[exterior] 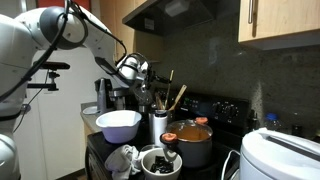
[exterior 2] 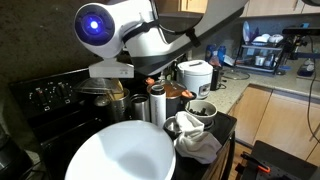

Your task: Put the wooden spoon in the utensil holder

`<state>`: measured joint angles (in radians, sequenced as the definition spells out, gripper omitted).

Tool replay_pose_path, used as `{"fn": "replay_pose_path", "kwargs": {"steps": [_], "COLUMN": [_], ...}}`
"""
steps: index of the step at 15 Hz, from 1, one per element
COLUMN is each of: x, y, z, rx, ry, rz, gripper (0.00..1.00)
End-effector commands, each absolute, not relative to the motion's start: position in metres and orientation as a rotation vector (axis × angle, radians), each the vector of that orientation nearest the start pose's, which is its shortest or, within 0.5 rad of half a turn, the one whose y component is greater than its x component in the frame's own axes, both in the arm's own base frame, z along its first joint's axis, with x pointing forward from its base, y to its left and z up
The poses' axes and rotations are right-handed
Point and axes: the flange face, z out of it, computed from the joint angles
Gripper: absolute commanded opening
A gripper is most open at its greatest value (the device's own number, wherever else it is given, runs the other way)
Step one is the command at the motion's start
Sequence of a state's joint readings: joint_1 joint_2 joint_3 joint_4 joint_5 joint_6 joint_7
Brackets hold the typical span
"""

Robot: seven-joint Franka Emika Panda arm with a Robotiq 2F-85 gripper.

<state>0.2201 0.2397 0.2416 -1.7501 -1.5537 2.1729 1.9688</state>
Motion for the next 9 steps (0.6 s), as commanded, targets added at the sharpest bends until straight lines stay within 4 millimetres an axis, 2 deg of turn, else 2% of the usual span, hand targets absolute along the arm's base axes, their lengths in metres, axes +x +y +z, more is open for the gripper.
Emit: {"fn": "replay_pose_path", "kwargs": {"steps": [1,4,5,7,9], "x": [0.6112,0.6125,0.6134,0.6153,0.6168], "y": [0.2478,0.245,0.2437,0.2408,0.2394], "z": [0.4733,0.4671,0.4675,0.4669,0.4695], "rx": [-2.68,-2.697,-2.698,-2.698,-2.696], "ry": [0.879,0.886,0.893,0.903,0.909], "rz": [-1.972,-1.961,-1.964,-1.972,-1.978], "gripper": [0.09,0.09,0.56,0.6,0.74]}}
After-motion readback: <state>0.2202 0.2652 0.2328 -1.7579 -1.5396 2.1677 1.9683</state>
